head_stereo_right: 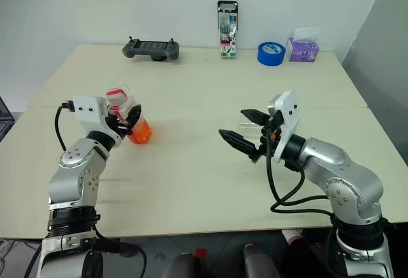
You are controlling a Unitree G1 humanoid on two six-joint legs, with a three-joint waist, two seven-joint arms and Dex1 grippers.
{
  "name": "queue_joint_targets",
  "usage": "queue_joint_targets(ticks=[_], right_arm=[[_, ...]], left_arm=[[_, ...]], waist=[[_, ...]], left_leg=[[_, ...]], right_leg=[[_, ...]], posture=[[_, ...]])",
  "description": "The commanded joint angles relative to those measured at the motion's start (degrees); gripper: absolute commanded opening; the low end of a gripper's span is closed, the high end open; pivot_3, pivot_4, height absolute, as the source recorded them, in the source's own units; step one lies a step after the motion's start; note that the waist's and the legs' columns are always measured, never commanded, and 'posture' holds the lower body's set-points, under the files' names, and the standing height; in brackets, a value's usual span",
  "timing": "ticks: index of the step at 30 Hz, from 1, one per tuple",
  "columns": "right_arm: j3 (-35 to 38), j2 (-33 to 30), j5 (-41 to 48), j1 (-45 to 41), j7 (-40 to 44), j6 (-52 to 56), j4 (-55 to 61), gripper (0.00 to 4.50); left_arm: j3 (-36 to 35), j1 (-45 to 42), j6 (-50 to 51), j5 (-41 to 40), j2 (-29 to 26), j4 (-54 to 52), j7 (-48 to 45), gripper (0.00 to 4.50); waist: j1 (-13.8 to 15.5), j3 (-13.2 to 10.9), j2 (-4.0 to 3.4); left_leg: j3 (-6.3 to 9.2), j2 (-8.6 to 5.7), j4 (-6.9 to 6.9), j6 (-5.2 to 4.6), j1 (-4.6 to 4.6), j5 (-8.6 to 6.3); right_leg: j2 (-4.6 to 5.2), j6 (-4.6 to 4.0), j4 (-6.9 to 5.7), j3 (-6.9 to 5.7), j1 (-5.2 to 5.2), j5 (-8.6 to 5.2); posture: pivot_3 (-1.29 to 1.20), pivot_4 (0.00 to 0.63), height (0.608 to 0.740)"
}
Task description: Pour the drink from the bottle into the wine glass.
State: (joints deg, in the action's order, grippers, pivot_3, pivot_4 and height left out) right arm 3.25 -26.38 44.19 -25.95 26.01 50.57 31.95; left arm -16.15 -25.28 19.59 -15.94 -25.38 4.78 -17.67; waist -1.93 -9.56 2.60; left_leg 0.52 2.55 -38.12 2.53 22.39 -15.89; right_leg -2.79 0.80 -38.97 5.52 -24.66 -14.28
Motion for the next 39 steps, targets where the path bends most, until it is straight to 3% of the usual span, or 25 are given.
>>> queue_joint_targets(ticks=[1,8,15,20,39], right_arm=[[0.8,0.0,1.7,-1.9,-0.5,-0.1,2.0,4.50],[-3.5,1.0,-3.7,-5.6,-4.2,-0.4,0.0,4.50],[-8.9,9.8,-8.2,-13.0,-7.1,-2.0,-6.2,4.50],[-9.3,13.4,-8.6,-14.6,-6.7,-2.6,-9.3,4.50],[-10.5,19.2,-10.7,-17.5,-6.2,-3.5,-12.5,4.50]], left_arm=[[-1.3,-0.3,-0.5,-0.4,-1.2,-1.5,-0.1,1.81],[1.3,-0.7,5.7,-2.0,-1.6,-7.8,-2.2,1.81],[10.4,-6.8,18.2,-12.4,-5.0,-18.6,-18.2,1.81],[13.6,-7.6,20.1,-15.6,-8.3,-20.7,-26.2,1.81],[14.6,-8.1,17.9,-14.0,-7.6,-19.3,-28.2,1.81]], waist=[[0.0,0.0,0.00],[0.0,0.0,-0.01],[0.1,-0.1,-0.05],[-0.2,-0.1,-0.12],[-0.2,-0.1,-0.17]], left_leg=[[0.00,0.00,0.00,0.00,0.00,0.00],[0.05,0.01,0.00,0.00,0.00,0.00],[0.31,-0.02,-0.10,0.05,0.29,0.03],[0.26,0.01,-0.06,0.05,0.31,0.03],[0.27,0.01,-0.08,0.05,0.43,0.05]], right_leg=[[0.00,0.00,0.00,0.00,0.00,0.00],[0.00,0.00,-0.01,-0.02,0.00,0.00],[-0.01,0.00,0.03,-0.20,-0.07,0.00],[0.04,0.01,-0.06,-0.08,-0.31,-0.01],[-0.02,-0.07,-0.10,-0.21,-0.41,-0.02]], posture=[[0.00,0.150,0.740],[0.00,0.150,0.740],[0.00,0.150,0.740],[0.00,0.150,0.740],[0.00,0.150,0.740]])
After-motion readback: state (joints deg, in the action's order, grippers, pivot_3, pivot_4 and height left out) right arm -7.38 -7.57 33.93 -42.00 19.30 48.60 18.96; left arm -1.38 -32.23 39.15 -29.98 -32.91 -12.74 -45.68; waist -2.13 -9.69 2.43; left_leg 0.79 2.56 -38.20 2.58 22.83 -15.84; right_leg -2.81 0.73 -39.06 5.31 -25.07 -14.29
